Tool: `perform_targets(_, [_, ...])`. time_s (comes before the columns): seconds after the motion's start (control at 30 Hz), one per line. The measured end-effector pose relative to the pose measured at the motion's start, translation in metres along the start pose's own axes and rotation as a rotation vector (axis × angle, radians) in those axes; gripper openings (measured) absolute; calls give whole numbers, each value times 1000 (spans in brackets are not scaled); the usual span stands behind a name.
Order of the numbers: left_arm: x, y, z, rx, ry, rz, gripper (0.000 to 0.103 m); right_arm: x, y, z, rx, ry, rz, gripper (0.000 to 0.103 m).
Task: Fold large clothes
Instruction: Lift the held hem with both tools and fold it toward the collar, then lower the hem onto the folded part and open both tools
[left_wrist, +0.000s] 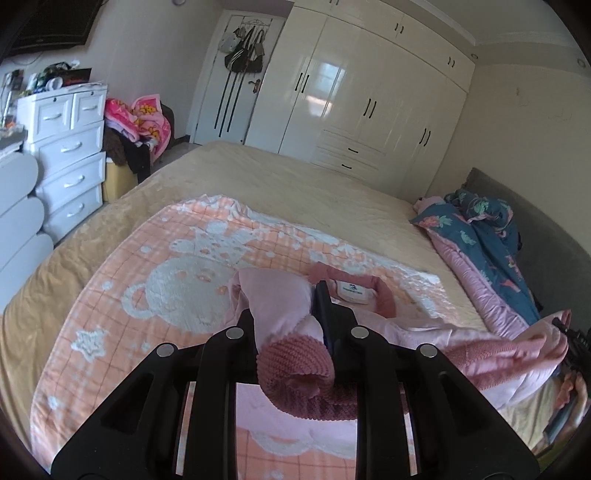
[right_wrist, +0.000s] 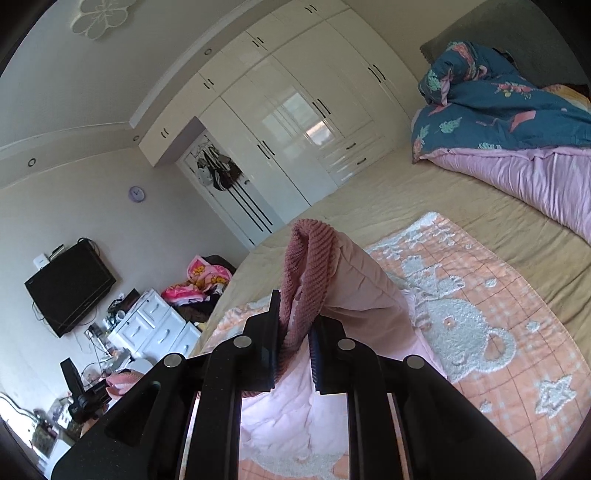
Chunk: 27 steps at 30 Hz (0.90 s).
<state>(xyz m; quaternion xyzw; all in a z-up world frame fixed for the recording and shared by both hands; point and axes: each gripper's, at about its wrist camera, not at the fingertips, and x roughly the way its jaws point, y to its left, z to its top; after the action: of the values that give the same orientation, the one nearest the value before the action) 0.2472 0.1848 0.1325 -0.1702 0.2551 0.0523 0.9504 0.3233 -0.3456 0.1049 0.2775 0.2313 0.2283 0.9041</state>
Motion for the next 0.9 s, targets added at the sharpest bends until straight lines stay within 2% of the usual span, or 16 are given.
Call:
perform_targets(0.4, [58,7,2,29,9,89,15,71,-20,11,-2,71,-97,13])
perform_targets(0.7, [93,6,-9,56,33,136,15,102,-57,-8,93,85,-81,16])
perform_targets(0.77, [98,7,-11,64,37,141,15,103,-63,-13,130,83,-51,24])
perform_targets(0.8, [101,6,-11,68,39,143,15,104,-66,-15,146,83,-40,35])
perform_targets(0.83, [104,5,-12,70,41,144,16,103,-68,-17,158,83,-29,51])
perform_targets(0.9, [108,4,-14,77,44,154,16,96,-67,-25,160,66,-28,72])
